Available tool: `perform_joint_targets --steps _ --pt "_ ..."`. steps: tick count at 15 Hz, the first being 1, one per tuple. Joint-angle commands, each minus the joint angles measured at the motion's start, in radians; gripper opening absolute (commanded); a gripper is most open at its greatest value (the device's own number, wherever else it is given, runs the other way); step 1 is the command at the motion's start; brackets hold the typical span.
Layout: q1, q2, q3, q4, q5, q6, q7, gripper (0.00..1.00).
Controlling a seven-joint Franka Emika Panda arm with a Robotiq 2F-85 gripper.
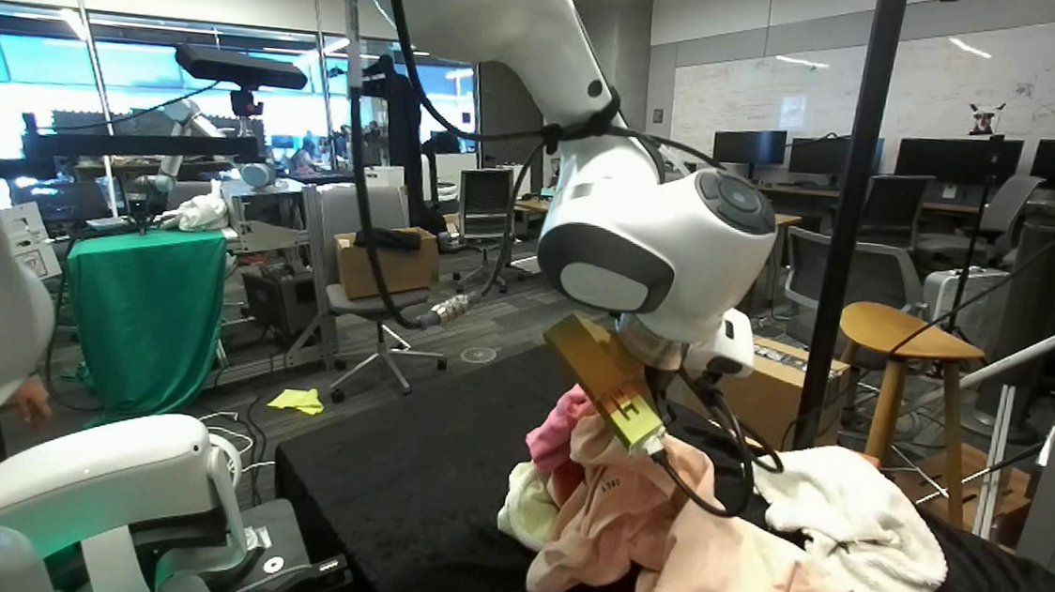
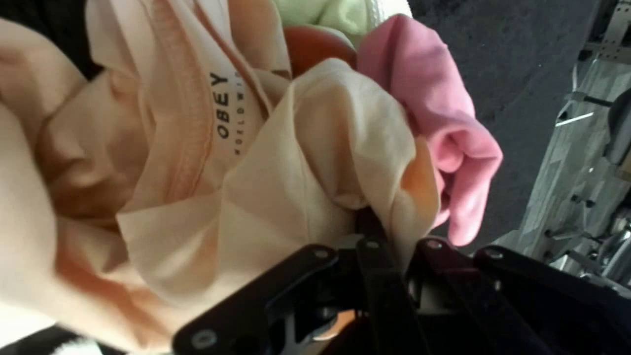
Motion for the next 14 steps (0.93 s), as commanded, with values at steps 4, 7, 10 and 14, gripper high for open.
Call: perform_joint_targets --steps 4,7,10,14 --pt "0.110 -0.214 -0.079 -0.022 0.054 -0.043 -0.083 0.08" --pt "0.157 -0.271 -0.104 -0.023 0.049 -0.026 -0.096 0.09" --pt "0.210 -0.312 -0.112 -0.020 0.034 -0.019 -0.095 0.09" --pt "0.276 -0.316 -0.099 0.007 -0.005 -0.018 -0.049 0.09"
